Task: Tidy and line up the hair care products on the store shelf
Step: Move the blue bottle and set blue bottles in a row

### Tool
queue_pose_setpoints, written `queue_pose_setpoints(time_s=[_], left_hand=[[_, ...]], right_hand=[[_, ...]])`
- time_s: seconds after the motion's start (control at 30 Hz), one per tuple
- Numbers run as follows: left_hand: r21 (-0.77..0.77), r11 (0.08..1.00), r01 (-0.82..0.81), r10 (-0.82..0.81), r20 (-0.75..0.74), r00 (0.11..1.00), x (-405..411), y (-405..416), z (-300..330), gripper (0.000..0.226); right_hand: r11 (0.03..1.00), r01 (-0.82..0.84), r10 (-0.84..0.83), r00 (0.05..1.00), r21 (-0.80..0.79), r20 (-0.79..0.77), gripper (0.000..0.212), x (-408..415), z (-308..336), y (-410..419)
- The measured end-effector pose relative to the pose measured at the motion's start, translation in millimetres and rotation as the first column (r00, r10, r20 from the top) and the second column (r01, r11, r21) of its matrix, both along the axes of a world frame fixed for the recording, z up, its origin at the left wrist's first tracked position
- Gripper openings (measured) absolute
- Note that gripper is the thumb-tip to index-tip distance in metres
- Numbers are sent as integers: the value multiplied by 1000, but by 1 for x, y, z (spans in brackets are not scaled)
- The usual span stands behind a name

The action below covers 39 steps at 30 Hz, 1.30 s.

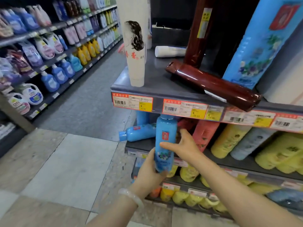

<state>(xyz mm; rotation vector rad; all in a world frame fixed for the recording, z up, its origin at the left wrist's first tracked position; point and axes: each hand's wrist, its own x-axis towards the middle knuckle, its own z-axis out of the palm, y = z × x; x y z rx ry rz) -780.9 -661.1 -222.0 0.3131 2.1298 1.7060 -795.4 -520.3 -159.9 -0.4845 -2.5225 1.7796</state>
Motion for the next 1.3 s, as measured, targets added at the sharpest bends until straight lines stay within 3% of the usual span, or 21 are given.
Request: queue_pose_setpoints(time_s=[0.13, 0.27, 0.4, 0.53, 0.67, 0.77, 1.0, 1.1, 1.2, 1.3], left_hand=[[-48, 997, 54, -58, -72, 996, -35, -2, 6, 60], [-169, 984, 63, -90, -161, 983, -64, 1, -1, 57], [-308, 908, -284, 159, -372, 914, -77, -7, -5, 45], [-374, 808, -455, 193, -561, 805, -98, -28, -12, 50], [-667, 641, -380, -13, -505, 863, -123, -43, -21, 76], [-777, 555, -296, -231, -486, 843, -134, -45, -26, 81], [-787, 541, -296, -350, -531, 772, -145, -31, -33, 71], [-812, 516, -273, -358, -494, 793, -149, -25, -31, 71], [-832, 487, -267, -374, -475, 796, -156, -24, -28, 62], [-822, 511, -251, -359, -470, 806, -159, -26, -26, 55]], right_hand=[[1000, 22, -21, 1000, 12, -22, 24, -18, -4, 4], [996, 88, -91, 991, -30, -98, 32, -37, -6, 4], [993, 116, -119, 983, -36, -137, 53, -43, -24, 7], [989, 145, -147, 976, -21, -163, 55, -43, -37, 13], [995, 92, -85, 982, 37, -170, 57, -40, -44, 10], [996, 65, -53, 984, 68, -169, 59, -39, -49, 8], [994, 106, -102, 977, 8, -189, 57, -38, -48, -1], [965, 256, -263, 949, -58, -177, 55, -23, -51, -7], [922, 387, -383, 915, 12, -128, 38, 4, -55, -18], [972, 224, -224, 975, 68, 0, 21, 22, -66, -37]])
